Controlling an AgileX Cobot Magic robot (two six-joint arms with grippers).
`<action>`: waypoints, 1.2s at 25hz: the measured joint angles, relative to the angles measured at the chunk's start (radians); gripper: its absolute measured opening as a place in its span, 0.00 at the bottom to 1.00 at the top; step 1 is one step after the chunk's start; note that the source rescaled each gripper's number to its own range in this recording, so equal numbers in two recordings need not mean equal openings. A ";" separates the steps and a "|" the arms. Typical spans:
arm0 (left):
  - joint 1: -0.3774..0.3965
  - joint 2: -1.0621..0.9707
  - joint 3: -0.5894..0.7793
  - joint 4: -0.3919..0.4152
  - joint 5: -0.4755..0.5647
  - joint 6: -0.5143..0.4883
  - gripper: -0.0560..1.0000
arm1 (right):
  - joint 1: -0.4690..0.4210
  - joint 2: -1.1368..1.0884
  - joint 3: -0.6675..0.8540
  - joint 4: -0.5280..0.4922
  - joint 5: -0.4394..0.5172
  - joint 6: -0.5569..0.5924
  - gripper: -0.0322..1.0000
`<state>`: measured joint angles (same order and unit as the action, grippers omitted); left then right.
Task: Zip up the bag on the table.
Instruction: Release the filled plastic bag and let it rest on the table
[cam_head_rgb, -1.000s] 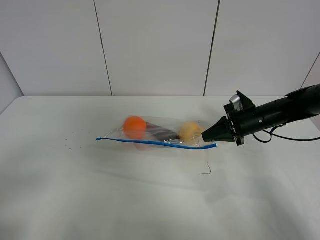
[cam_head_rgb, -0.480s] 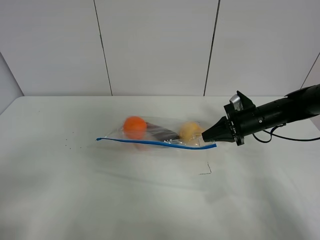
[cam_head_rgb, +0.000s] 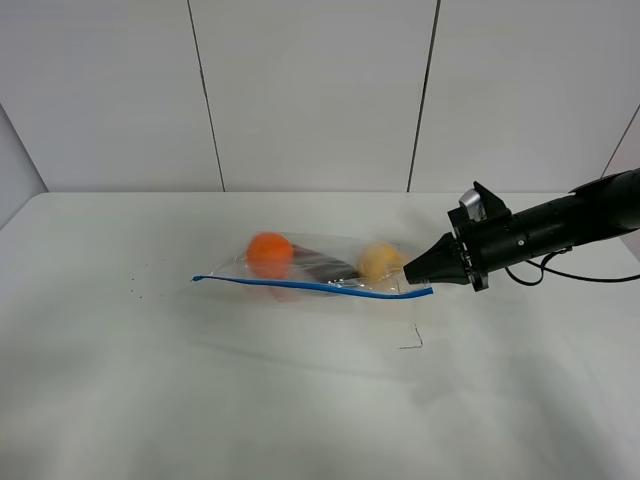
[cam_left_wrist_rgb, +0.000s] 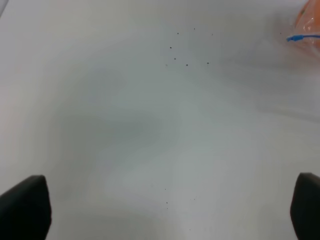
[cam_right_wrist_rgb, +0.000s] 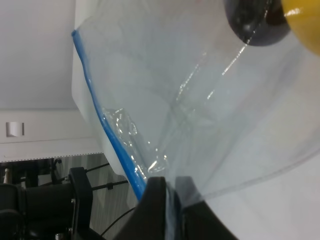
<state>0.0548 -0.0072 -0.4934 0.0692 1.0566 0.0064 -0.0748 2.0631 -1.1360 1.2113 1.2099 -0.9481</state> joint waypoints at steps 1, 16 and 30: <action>0.000 0.000 0.000 0.000 0.000 0.000 1.00 | 0.000 0.000 0.000 0.000 0.000 0.000 0.03; 0.000 0.000 0.000 0.000 0.000 0.001 1.00 | 0.000 0.000 0.000 0.000 0.000 -0.001 0.03; 0.000 0.000 0.004 -0.001 0.001 0.001 1.00 | 0.000 -0.016 0.000 0.000 0.001 -0.001 0.99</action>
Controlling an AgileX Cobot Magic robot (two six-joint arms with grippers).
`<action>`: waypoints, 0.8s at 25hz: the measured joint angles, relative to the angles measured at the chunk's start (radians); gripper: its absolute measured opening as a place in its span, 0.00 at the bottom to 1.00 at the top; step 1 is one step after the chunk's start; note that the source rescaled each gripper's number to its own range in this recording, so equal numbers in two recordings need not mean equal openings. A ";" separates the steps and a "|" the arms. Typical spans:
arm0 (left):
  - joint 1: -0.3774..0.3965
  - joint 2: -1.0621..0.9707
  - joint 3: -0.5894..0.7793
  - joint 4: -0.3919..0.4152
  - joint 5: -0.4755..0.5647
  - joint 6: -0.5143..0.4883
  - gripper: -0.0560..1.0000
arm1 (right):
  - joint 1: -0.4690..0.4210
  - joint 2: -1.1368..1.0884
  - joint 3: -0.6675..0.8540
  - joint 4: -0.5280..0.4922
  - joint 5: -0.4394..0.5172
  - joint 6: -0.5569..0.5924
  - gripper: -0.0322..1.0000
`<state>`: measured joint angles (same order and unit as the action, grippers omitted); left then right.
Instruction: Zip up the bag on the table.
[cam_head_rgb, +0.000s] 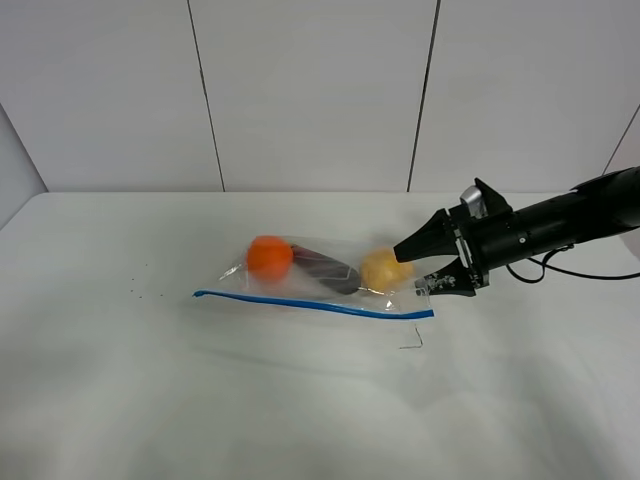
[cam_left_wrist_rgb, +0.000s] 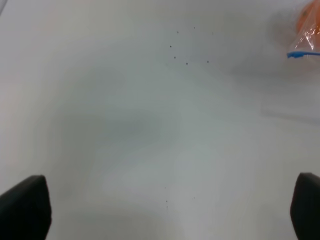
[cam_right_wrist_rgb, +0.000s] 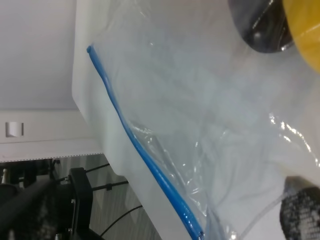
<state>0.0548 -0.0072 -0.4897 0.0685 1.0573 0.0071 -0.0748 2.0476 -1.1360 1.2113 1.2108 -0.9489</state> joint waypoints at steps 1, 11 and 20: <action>0.000 0.000 0.000 0.000 0.000 0.000 1.00 | 0.000 -0.010 0.000 0.000 -0.004 0.000 0.99; 0.000 0.000 0.000 0.000 0.000 0.000 1.00 | 0.000 -0.104 0.000 -0.191 -0.103 0.103 1.00; 0.000 0.000 0.000 0.000 0.000 0.000 1.00 | 0.000 -0.183 0.000 -0.473 -0.196 0.289 1.00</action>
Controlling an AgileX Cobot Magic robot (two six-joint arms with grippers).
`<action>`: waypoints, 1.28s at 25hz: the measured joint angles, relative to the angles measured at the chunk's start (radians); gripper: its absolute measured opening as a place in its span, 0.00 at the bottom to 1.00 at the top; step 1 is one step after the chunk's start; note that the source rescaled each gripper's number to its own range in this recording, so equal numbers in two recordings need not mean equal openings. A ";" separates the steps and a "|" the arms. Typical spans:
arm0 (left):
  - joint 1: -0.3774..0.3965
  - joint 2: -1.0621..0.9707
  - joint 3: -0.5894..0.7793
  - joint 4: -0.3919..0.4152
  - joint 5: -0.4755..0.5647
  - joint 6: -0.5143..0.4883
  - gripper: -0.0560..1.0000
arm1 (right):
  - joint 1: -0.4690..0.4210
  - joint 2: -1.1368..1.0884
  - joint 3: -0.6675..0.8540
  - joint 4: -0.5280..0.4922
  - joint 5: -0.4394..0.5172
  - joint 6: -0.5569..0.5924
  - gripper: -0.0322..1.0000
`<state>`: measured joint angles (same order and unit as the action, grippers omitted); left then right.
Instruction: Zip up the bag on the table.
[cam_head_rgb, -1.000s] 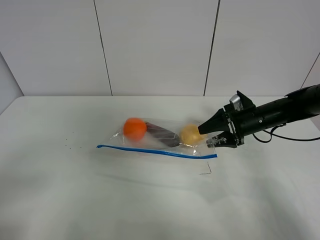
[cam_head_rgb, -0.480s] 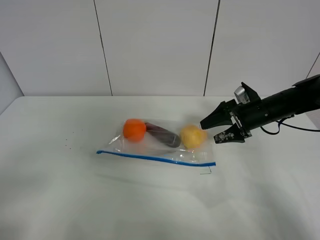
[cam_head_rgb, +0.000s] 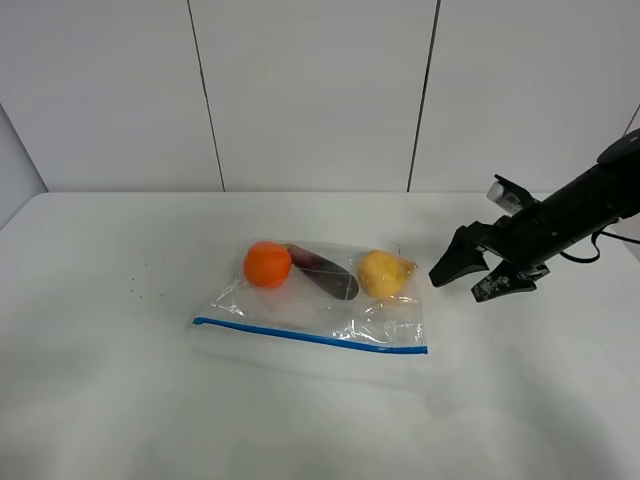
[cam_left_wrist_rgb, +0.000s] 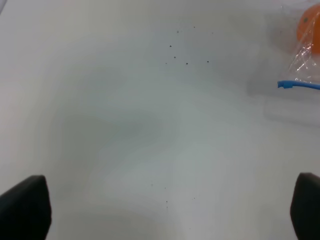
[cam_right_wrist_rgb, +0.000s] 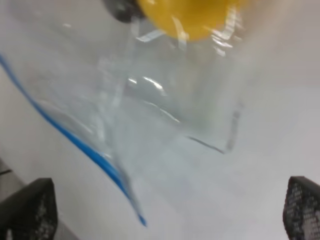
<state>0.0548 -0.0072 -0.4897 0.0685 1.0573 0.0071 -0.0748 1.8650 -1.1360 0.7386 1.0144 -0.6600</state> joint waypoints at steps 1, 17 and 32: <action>0.000 0.000 0.000 0.000 0.000 0.000 1.00 | 0.000 -0.010 0.000 -0.042 -0.011 0.025 1.00; 0.000 0.000 0.000 0.000 0.000 0.000 1.00 | -0.001 -0.186 0.000 -0.671 -0.119 0.538 1.00; 0.000 0.000 0.000 0.000 0.001 0.000 1.00 | -0.002 -0.197 0.000 -0.703 -0.073 0.607 1.00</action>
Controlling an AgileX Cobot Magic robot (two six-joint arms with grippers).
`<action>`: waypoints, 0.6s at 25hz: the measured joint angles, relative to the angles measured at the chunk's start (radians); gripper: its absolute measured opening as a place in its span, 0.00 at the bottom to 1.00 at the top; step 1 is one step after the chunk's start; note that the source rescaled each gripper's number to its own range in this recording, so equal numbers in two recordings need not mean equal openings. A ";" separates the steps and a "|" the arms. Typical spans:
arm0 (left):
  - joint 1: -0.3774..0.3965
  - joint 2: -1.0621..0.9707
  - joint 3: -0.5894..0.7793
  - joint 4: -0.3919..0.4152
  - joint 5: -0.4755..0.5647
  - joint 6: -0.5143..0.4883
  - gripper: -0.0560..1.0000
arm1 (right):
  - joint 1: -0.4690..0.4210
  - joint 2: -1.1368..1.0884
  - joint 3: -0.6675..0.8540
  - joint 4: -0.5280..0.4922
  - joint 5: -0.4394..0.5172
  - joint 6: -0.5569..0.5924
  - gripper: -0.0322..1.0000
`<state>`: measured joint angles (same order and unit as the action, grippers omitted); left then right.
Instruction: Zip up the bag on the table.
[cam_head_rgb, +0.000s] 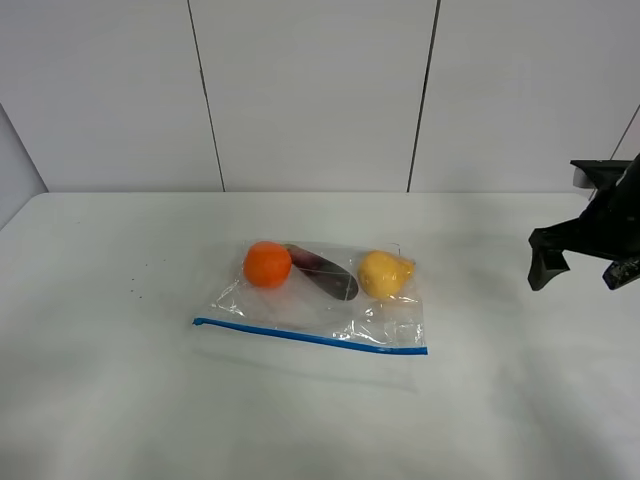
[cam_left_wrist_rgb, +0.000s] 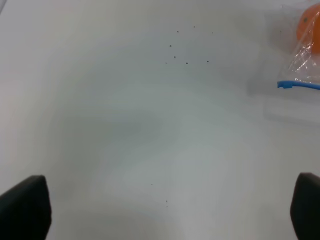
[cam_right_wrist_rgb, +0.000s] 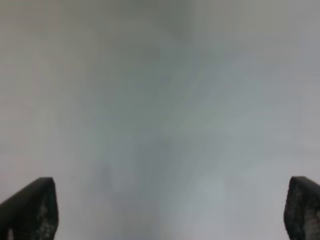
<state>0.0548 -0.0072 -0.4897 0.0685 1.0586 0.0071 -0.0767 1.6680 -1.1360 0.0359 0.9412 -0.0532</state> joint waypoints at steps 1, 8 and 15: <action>0.000 0.000 0.000 0.000 0.000 0.000 1.00 | 0.000 0.000 0.000 -0.008 0.001 0.005 1.00; 0.000 0.000 0.000 0.000 0.000 0.000 1.00 | 0.000 -0.027 0.000 -0.009 0.004 -0.040 1.00; 0.000 0.000 0.000 0.000 0.000 0.000 1.00 | 0.000 -0.170 0.001 -0.003 0.000 -0.081 1.00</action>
<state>0.0548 -0.0072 -0.4897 0.0685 1.0586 0.0071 -0.0767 1.4983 -1.1351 0.0332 0.9416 -0.1341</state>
